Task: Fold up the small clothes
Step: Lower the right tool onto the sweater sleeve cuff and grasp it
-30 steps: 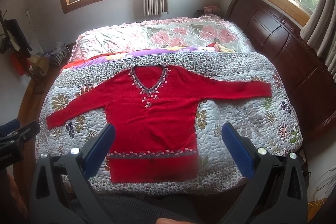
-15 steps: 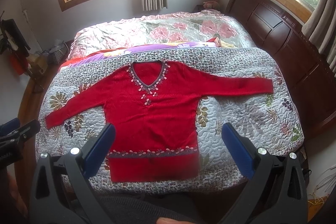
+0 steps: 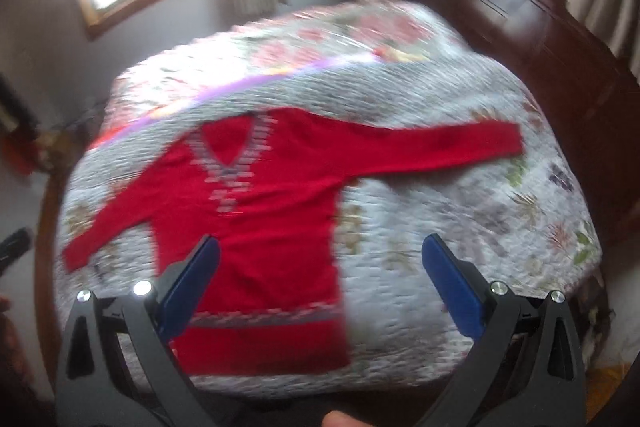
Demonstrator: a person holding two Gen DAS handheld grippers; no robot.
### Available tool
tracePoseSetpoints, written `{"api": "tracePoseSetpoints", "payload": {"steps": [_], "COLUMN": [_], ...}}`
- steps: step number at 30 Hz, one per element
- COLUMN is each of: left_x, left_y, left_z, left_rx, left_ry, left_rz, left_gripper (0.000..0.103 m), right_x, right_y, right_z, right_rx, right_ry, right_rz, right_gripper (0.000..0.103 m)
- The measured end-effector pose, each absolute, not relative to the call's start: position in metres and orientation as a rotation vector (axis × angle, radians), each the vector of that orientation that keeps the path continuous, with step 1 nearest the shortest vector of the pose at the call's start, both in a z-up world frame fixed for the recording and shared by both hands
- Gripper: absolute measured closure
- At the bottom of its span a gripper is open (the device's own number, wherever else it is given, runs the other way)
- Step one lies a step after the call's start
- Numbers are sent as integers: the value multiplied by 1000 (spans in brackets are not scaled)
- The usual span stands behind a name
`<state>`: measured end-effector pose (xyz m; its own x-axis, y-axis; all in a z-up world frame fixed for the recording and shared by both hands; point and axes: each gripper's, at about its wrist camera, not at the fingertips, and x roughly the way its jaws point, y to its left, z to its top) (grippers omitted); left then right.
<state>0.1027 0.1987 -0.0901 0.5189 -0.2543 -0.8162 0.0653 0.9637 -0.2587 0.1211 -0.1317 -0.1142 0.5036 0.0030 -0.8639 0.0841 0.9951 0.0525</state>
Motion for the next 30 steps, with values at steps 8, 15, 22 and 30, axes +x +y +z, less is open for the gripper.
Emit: {"api": "tracePoseSetpoints", "payload": {"steps": [8, 15, 22, 30], "left_x": [152, 172, 173, 174], "left_y": [159, 139, 126, 108], "left_z": [-129, -172, -195, -210], "left_rx": [-265, -307, -386, -406], "left_ry": [1052, 1164, 1233, 1281], "left_rz": [-211, -137, -68, 7], "left_gripper": [4, 4, 4, 4], "right_x": [172, 220, 260, 286], "right_y": [-317, -467, -572, -621], "right_z": [-212, -291, -360, -391], "right_rx": [528, 906, 1252, 1327], "right_ry": [1122, 1036, 922, 882], "right_rz": [-251, -278, -297, -319], "right_gripper": [4, 29, 44, 58]}}
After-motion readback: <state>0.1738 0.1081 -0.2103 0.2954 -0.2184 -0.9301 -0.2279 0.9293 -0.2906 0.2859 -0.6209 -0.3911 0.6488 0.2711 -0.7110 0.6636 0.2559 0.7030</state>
